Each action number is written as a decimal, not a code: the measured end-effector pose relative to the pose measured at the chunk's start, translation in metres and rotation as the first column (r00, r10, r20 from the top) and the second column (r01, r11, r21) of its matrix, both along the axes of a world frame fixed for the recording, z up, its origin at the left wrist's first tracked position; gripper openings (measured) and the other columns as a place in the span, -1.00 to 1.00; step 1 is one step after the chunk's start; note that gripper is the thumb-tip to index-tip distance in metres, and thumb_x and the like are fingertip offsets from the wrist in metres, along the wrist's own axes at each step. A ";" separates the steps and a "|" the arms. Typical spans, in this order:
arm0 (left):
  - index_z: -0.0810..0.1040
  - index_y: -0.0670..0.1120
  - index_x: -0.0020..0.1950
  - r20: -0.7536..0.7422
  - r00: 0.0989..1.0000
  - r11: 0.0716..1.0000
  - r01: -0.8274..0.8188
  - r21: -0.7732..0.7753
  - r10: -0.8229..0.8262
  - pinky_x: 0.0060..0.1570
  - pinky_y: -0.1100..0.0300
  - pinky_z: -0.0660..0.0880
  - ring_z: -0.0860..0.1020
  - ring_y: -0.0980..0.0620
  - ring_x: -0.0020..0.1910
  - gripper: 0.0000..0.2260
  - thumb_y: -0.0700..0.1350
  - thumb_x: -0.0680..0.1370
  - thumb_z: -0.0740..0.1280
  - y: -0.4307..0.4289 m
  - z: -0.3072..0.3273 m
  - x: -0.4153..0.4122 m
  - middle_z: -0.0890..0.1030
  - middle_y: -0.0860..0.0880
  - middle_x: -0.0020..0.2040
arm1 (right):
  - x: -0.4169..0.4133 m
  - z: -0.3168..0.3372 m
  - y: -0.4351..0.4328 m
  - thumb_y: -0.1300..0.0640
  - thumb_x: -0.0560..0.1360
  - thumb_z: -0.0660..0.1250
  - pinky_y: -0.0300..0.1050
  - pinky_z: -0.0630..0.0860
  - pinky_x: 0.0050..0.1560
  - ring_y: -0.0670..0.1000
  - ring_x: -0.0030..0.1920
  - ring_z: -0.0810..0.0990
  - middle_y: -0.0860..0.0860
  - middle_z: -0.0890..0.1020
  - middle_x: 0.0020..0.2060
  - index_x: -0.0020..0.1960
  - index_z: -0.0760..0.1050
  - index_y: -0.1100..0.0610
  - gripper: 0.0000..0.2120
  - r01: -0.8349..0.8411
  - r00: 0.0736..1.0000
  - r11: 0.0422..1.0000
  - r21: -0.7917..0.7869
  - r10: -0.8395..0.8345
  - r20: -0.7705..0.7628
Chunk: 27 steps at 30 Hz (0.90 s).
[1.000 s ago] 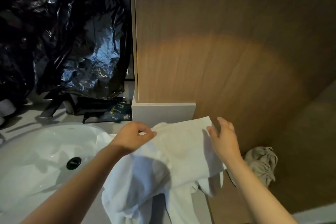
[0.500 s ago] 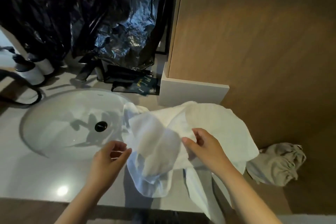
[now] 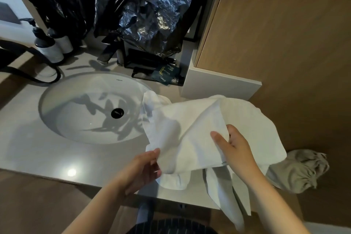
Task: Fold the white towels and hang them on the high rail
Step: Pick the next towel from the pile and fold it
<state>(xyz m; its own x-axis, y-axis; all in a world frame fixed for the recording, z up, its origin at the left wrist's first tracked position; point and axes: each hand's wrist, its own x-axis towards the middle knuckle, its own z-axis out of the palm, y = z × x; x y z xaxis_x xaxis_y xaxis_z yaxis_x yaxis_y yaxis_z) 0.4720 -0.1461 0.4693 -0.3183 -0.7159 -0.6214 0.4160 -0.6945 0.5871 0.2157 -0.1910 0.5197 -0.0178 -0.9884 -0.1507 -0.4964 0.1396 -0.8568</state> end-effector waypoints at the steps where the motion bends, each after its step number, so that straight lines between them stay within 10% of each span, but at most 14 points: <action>1: 0.45 -0.21 0.10 -0.036 0.999 1.000 0.014 -0.005 -0.014 -0.05 0.12 0.55 0.54 -0.05 -0.09 -0.67 -0.01 0.49 0.41 0.000 0.000 0.001 0.57 -0.11 -0.09 | 0.001 0.002 -0.001 -0.04 0.57 0.31 -0.49 0.43 -0.26 -0.31 -0.17 0.56 -0.17 0.59 -0.20 -0.01 0.44 -0.05 -0.91 0.011 1.000 1.000 -0.011 -0.011 0.002; 4: 0.46 -0.20 0.22 -0.158 0.987 1.000 0.016 -0.015 -0.018 0.28 -0.11 0.46 0.51 -0.19 0.19 -0.60 -0.08 0.45 0.41 0.000 -0.001 0.001 0.52 -0.17 0.16 | 0.004 0.008 -0.004 -0.01 0.59 0.30 -0.47 0.45 -0.28 -0.33 -0.18 0.54 -0.10 0.57 -0.15 -0.04 0.41 -0.03 -0.91 0.021 1.000 1.000 -0.014 -0.021 0.003; 12: 0.41 -0.21 0.40 -0.403 0.913 0.993 -0.099 -0.064 0.065 0.20 -0.06 0.53 0.52 -0.24 0.25 -0.55 -0.27 0.50 0.31 0.004 -0.002 -0.003 0.48 -0.27 0.35 | 0.011 0.022 -0.007 -0.03 0.59 0.27 0.16 0.63 0.01 -0.03 -0.03 0.58 -0.05 0.58 -0.08 -0.03 0.41 -0.02 -0.90 0.085 0.992 0.996 0.042 -0.088 0.094; 18: 0.51 -0.37 0.17 0.098 0.985 0.984 -0.133 -0.115 0.145 -0.15 0.09 0.65 0.68 -0.17 -0.08 -0.65 -0.21 0.45 0.40 0.005 0.000 -0.005 0.66 -0.27 0.01 | 0.014 0.018 -0.010 -0.03 0.58 0.29 -0.24 0.52 -0.16 -0.04 -0.05 0.59 -0.04 0.60 -0.10 -0.02 0.43 0.02 -0.87 0.084 0.995 0.996 0.016 -0.085 0.058; 22: 0.52 -0.38 -0.09 0.529 0.804 0.958 -0.168 -0.232 0.270 -0.26 0.09 0.64 0.67 -0.13 -0.31 -0.70 -0.14 0.47 0.46 0.011 0.006 -0.008 0.65 -0.29 -0.25 | 0.017 0.016 -0.009 -0.02 0.57 0.32 -0.18 0.46 -0.19 0.07 -0.12 0.57 0.10 0.59 -0.13 -0.03 0.46 0.12 -0.80 0.070 0.997 0.997 -0.013 -0.069 0.036; 27: 0.57 -0.30 -0.16 0.492 0.829 0.962 -0.193 -0.193 0.265 -0.25 0.17 0.62 0.67 -0.14 -0.28 -0.74 -0.11 0.43 0.50 0.016 0.012 -0.005 0.66 -0.27 -0.25 | 0.020 0.027 -0.012 0.01 0.55 0.36 -0.31 0.49 -0.21 -0.04 -0.15 0.61 -0.06 0.64 -0.16 0.00 0.53 -0.03 -0.93 0.051 0.996 0.998 -0.024 -0.049 0.069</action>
<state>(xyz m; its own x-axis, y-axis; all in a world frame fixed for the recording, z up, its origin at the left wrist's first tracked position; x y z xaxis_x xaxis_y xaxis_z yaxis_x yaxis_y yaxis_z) 0.4671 -0.1296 0.4814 0.2004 -0.8137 -0.5457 0.1710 -0.5194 0.8372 0.2352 -0.2032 0.5471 -0.0579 -0.9901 -0.1277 -0.4297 0.1402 -0.8920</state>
